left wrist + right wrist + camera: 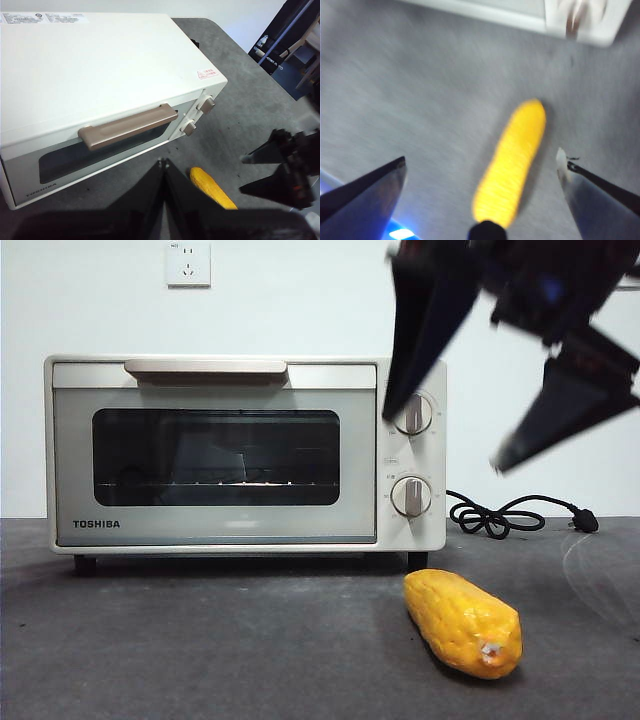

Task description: Take the corn from the table,put the corn in the oven

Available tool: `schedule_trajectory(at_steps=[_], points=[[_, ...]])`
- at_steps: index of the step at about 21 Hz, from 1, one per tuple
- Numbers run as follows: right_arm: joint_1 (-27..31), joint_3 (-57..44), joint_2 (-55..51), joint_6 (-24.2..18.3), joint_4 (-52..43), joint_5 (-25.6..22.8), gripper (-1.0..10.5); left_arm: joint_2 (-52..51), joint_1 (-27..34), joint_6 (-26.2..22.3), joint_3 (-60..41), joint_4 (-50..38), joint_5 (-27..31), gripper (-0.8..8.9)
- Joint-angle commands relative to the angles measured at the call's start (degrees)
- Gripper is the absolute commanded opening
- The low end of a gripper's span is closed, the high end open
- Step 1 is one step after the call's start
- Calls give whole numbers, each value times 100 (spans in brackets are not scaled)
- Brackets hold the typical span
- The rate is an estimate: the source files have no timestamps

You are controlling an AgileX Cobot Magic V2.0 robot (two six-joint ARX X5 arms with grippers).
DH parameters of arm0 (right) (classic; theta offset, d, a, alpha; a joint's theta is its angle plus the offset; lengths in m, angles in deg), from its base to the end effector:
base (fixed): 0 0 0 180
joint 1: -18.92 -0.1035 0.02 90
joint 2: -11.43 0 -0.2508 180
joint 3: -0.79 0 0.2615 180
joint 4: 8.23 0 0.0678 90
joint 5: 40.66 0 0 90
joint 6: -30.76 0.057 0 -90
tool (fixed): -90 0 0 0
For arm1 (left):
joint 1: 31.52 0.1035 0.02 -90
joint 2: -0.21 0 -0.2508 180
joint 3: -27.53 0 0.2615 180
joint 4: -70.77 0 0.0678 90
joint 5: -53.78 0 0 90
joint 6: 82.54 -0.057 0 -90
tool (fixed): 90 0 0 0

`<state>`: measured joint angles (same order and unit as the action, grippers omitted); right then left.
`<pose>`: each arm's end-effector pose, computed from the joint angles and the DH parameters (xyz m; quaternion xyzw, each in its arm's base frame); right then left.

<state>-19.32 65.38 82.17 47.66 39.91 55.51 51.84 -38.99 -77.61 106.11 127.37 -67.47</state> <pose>0.2082 0.1719 0.2112 -0.0036 0.4832 0.2682 0.8334 0.1932 -0.0552 0.3610 -0.0919 0.2639 -0.3094 0.9089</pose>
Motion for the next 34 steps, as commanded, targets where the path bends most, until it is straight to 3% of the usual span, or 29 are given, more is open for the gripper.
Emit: schedule_trajectory(at_steps=[1, 10, 15, 18, 24, 34], points=[[-7, 17, 404, 2, -15, -76, 502, 0, -13, -74, 2, -7, -28, -5], [-7, 17, 1626, -2, -98, -94, 489, 11, -13, -76, 2, 48, -26, -5], [-7, 17, 1722, -90, -92, 350, 141, 13, -13, -79, 4, 74, -24, -5], [-48, 17, 1720, -146, -70, 348, -17, 33, -13, -76, 4, 76, -24, -5], [-546, 195, 1681, -192, -13, 855, -12, 437, -13, -76, 2, -195, -24, -5], [-1853, 1893, 1410, -409, 990, 828, -12, 1469, -90, -48, 4, -1008, -26, -5]])
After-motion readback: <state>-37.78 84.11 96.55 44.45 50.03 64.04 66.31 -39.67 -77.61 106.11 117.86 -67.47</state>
